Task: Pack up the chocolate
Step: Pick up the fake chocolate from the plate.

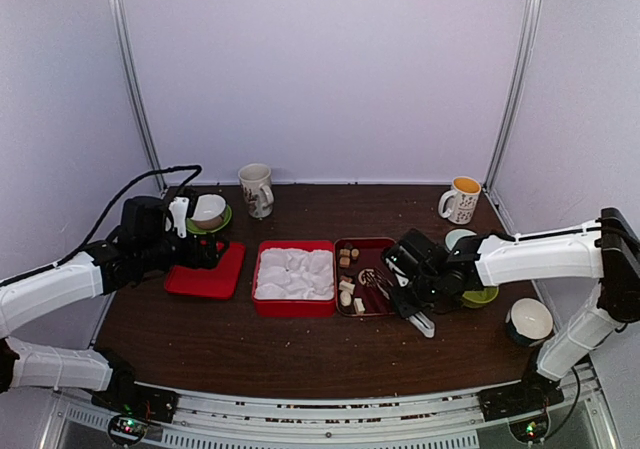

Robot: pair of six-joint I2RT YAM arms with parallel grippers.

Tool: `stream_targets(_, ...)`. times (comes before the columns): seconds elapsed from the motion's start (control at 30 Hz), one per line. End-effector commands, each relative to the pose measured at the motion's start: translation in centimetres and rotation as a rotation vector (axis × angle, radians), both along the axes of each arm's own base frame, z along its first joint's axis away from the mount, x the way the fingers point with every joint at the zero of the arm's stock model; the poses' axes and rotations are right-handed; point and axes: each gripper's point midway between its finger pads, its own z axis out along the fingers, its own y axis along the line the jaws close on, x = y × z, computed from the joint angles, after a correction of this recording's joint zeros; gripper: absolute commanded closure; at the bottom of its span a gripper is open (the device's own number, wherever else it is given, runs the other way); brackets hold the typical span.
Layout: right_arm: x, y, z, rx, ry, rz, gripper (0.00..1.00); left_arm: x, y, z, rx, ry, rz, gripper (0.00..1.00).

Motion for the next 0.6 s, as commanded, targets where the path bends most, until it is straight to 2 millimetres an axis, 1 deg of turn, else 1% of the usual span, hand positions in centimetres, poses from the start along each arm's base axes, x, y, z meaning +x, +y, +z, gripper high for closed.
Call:
stream_targets(0.0,1.7,1.4,1.8,0.061,-0.057,-0.01,0.64,1.0,-0.3,2.3,-0.023,-0.074,-0.006,0.02)
stream_targets(0.2,3.8,2.0,2.1,0.066,-0.078,-0.024,0.64,1.1,-0.3,2.0,-0.015,-0.069,-0.004,0.02)
stream_targets(0.4,5.8,2.5,1.6,0.057,-0.084,-0.025,0.64,1.3,-0.1,2.5,-0.008,-0.088,0.002,0.02)
stream_targets(0.57,7.4,3.1,1.4,0.053,-0.087,-0.017,0.64,1.6,-0.1,2.2,0.004,-0.082,0.011,0.02)
